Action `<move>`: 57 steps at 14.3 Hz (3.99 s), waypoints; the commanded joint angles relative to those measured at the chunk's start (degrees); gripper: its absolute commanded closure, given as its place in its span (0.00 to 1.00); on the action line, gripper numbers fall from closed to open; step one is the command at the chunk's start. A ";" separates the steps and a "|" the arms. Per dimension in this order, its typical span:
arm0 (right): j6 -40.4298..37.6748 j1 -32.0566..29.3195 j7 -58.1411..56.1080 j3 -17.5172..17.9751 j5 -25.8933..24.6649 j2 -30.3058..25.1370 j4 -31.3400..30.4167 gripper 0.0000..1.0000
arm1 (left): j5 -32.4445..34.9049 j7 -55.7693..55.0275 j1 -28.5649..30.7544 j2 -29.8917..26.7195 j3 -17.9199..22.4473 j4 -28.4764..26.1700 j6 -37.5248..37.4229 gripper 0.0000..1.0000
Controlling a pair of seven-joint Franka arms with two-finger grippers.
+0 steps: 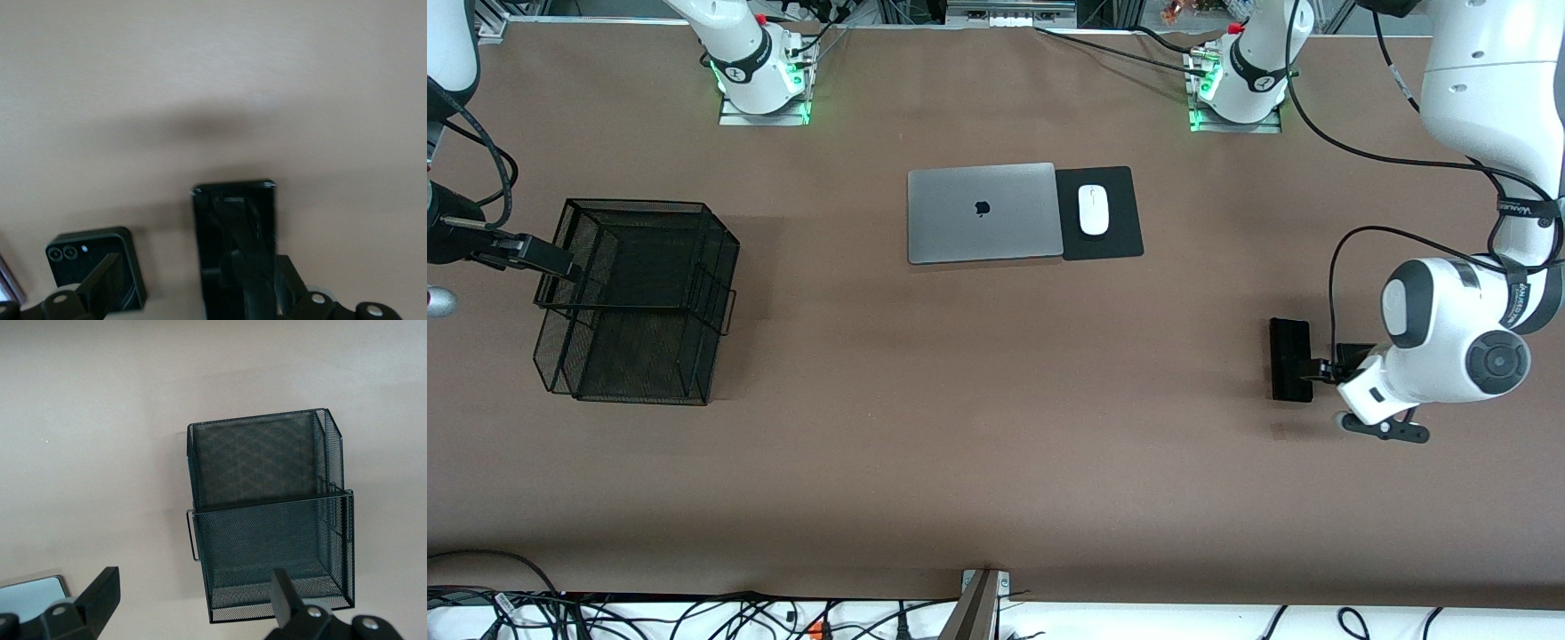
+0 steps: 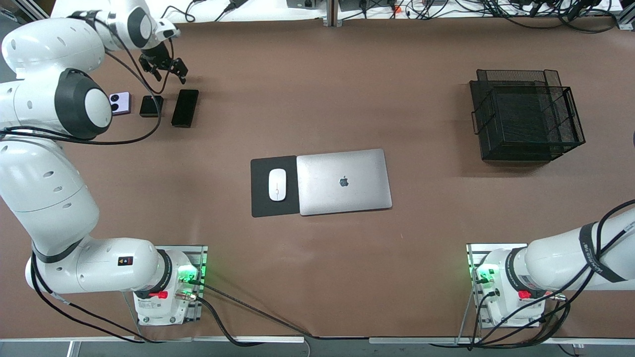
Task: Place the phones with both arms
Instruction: 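Lower the left gripper over the black bar phone, then close the left gripper on the black bar phone and lift it, then carry the bar phone with the left gripper toward the laptop and lower it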
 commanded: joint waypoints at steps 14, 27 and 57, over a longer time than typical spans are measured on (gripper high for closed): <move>-0.23 -0.19 0.86 -0.07 1.10 0.57 -0.04 0.00 | -1.64 -5.72 -1.69 -3.73 -0.40 -17.30 16.87 0.00; -0.23 -0.11 1.04 -0.07 1.19 0.48 0.05 0.00 | -1.64 -6.69 -1.60 -3.82 -0.40 -21.18 21.26 0.00; -0.49 -0.19 0.78 -0.25 1.19 0.57 -0.04 0.00 | 2.58 -42.88 -27.16 -2.69 -0.40 -1.25 4.66 0.77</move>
